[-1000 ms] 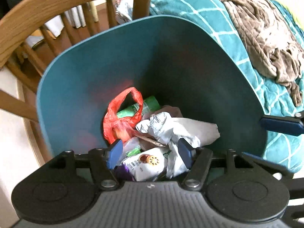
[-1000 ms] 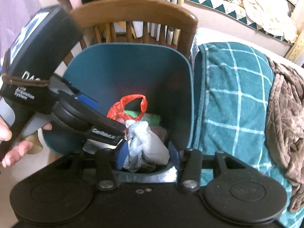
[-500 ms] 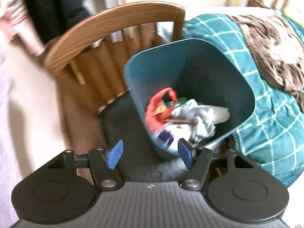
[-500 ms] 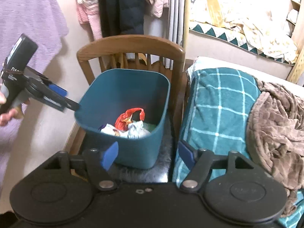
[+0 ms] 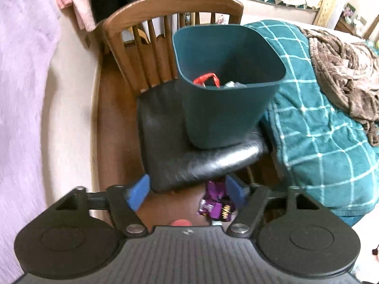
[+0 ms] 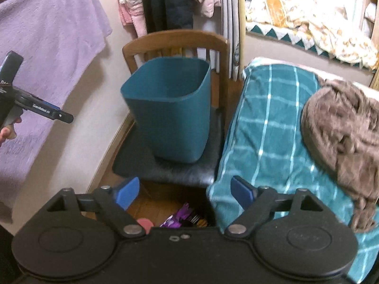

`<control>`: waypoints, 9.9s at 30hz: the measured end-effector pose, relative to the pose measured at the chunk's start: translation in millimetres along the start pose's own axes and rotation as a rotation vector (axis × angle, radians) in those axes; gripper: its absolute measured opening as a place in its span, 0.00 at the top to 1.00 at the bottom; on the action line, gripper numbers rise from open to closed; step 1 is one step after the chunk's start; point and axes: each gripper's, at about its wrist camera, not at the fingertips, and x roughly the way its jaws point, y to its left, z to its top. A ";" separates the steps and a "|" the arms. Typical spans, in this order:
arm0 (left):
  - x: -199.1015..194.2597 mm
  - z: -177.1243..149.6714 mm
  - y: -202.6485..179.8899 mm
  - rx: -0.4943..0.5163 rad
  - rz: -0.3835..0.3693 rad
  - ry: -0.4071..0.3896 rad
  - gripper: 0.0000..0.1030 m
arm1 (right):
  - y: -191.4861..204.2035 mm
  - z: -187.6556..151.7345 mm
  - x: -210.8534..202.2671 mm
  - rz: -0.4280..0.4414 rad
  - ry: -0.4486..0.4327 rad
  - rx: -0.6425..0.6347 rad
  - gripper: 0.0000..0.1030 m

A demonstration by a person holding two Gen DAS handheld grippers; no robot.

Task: Collect trash

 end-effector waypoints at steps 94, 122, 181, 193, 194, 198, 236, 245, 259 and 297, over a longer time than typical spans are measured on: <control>428.9 -325.3 -48.5 0.029 0.008 0.271 0.55 | -22.3 -221.2 451.9 -0.137 0.254 0.423 0.99; -10.3 -21.4 28.2 0.077 -0.203 -0.273 0.54 | 55.8 41.9 67.9 -0.071 -0.074 0.254 0.99; 179.1 179.5 -54.6 -0.008 -0.021 0.094 0.42 | -32.8 219.0 262.2 0.157 0.065 -0.005 0.74; 115.2 157.8 -40.6 -0.071 -0.068 -0.056 0.39 | -26.2 212.9 219.5 0.159 0.009 -0.007 0.51; 108.5 155.7 -37.7 -0.081 -0.072 -0.070 0.39 | -24.5 211.9 212.8 0.161 -0.004 -0.008 0.47; 75.5 147.7 -28.4 -0.094 -0.083 -0.140 0.39 | -17.1 208.5 187.8 0.161 -0.058 -0.014 0.45; -86.1 30.0 15.0 -0.019 -0.171 -0.414 0.00 | 94.3 75.6 3.3 0.011 -0.414 0.017 0.00; -95.5 24.8 5.0 -0.068 -0.130 -0.425 0.00 | 95.4 66.0 -6.2 -0.028 -0.446 0.017 0.00; -110.7 19.0 -2.7 -0.089 -0.063 -0.454 0.00 | 89.1 71.5 -3.5 -0.012 -0.474 -0.004 0.00; -135.6 -6.3 19.4 -0.071 -0.130 -0.545 0.00 | 111.4 67.8 -0.8 -0.040 -0.486 0.038 0.00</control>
